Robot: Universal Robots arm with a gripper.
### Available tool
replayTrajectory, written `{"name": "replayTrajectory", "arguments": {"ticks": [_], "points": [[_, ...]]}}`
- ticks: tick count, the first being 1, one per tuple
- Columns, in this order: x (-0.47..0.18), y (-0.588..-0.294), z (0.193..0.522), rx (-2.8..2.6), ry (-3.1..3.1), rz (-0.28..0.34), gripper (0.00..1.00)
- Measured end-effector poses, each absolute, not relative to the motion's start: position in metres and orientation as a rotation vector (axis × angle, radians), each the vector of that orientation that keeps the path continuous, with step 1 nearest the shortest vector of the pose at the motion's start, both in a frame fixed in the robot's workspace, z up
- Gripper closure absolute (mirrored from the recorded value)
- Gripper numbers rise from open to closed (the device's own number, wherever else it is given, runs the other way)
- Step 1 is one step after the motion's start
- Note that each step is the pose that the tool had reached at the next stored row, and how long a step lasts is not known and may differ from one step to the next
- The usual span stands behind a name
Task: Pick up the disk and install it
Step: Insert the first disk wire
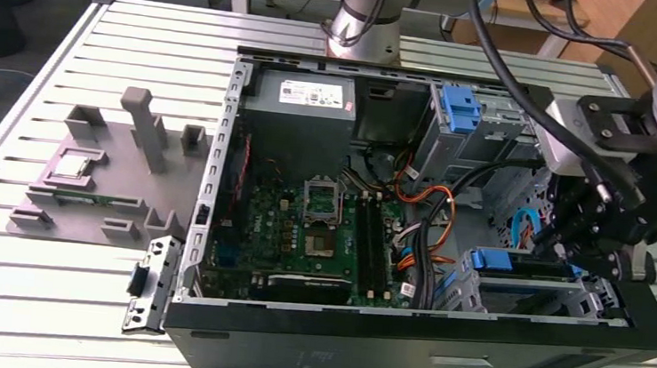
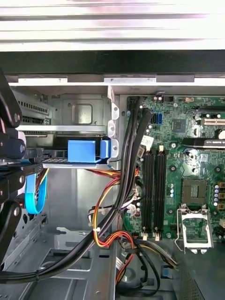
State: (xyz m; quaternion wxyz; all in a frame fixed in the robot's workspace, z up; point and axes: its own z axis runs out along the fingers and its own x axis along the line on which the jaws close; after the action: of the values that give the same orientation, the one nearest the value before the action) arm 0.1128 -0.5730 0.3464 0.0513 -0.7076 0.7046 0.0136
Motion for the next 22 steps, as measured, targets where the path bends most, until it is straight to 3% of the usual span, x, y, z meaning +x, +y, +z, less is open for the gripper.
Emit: {"name": "replayTrajectory", "arguments": {"ticks": [22], "points": [[0.1046, -0.5751, 0.3364, -2.145, 2.077, 0.011, 0.84]]}}
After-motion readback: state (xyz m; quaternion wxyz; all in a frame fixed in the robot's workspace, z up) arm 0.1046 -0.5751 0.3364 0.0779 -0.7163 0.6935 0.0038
